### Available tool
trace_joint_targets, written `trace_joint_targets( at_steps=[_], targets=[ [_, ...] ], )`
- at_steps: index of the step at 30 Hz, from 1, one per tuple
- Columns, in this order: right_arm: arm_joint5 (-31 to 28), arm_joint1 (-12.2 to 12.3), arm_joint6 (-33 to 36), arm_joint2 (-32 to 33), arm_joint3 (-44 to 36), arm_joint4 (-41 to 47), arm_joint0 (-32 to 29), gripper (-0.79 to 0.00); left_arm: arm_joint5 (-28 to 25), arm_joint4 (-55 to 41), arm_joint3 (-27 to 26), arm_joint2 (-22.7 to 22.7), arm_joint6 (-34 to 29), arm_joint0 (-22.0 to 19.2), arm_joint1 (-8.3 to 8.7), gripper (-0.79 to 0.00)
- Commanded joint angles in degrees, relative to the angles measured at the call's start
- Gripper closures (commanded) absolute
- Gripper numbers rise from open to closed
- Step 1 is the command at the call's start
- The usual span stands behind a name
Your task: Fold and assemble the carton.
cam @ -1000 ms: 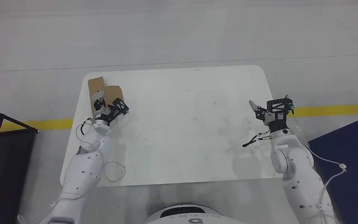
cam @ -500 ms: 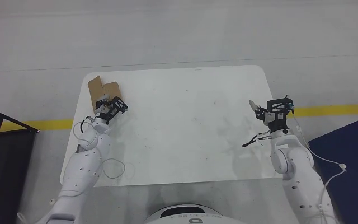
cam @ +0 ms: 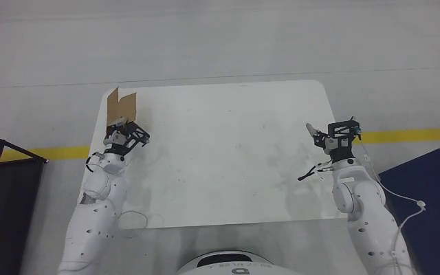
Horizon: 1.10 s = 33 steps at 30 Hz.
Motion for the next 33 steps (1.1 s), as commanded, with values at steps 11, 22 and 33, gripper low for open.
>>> trace_joint_targets(
  at_steps=[11,22,33],
  targets=[
    [0.0,0.0,0.0,0.0,0.0,0.0,0.0,-0.785,-30.6,-56.5,-7.6,-12.7,13.6,5.4,0.48,0.000],
    [0.0,0.0,0.0,0.0,0.0,0.0,0.0,-0.785,-61.5,-85.6,-10.2,-0.4,0.6,0.7,0.66,0.000],
    [0.0,0.0,0.0,0.0,0.0,0.0,0.0,-0.785,-64.1,-91.6,-10.6,0.1,-2.6,-1.2,0.99,0.000]
  ],
)
